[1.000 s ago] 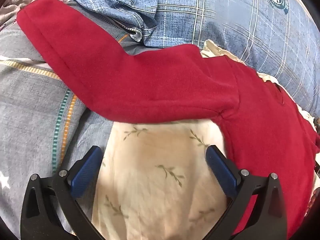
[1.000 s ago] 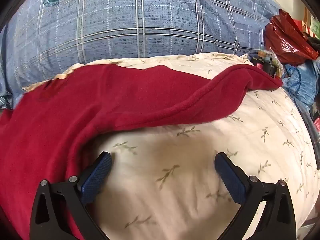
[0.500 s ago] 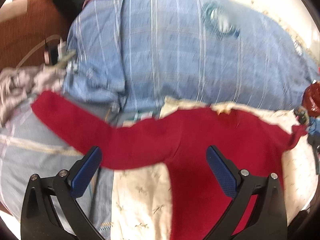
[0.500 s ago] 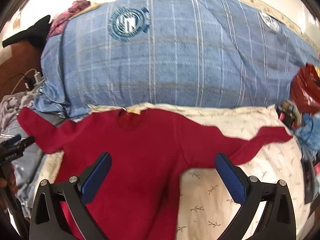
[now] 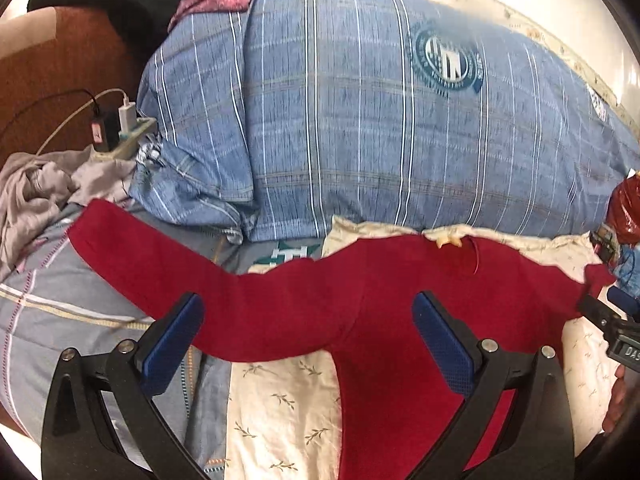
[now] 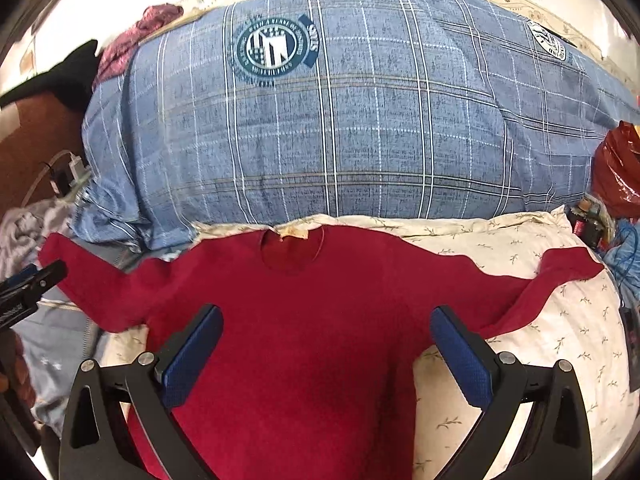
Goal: Fold small clothes
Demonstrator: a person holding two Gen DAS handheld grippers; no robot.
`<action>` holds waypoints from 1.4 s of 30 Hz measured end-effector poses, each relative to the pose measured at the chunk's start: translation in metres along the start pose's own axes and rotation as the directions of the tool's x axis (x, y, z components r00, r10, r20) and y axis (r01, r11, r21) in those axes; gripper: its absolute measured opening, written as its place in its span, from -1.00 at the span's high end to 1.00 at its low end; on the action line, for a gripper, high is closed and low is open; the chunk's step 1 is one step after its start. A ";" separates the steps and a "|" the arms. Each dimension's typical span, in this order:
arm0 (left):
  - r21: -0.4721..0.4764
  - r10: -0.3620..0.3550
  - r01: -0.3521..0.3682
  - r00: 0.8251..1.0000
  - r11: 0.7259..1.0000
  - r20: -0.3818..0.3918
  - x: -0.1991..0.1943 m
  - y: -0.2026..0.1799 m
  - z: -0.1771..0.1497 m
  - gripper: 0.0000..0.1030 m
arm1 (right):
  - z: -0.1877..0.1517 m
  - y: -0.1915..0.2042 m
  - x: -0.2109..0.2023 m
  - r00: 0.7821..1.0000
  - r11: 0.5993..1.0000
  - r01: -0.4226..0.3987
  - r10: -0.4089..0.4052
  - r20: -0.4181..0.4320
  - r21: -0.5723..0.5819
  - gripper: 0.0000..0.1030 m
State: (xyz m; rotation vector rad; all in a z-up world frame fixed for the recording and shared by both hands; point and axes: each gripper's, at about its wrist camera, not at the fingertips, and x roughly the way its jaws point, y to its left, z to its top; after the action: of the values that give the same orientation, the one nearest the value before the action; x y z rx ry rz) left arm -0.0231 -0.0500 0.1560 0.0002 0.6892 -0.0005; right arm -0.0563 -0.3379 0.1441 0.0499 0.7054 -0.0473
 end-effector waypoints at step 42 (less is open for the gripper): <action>-0.066 -0.052 0.045 0.993 0.997 -0.109 0.064 -0.001 -0.030 -1.00 | -0.019 0.011 0.057 0.993 0.995 0.073 -0.079 -0.089 -0.070 -0.99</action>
State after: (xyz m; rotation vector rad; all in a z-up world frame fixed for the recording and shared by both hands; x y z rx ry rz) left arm 0.0076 -0.0507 0.0918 -0.0779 0.7999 -0.0257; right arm -0.0245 -0.3273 0.0931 -0.0391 0.8000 -0.0946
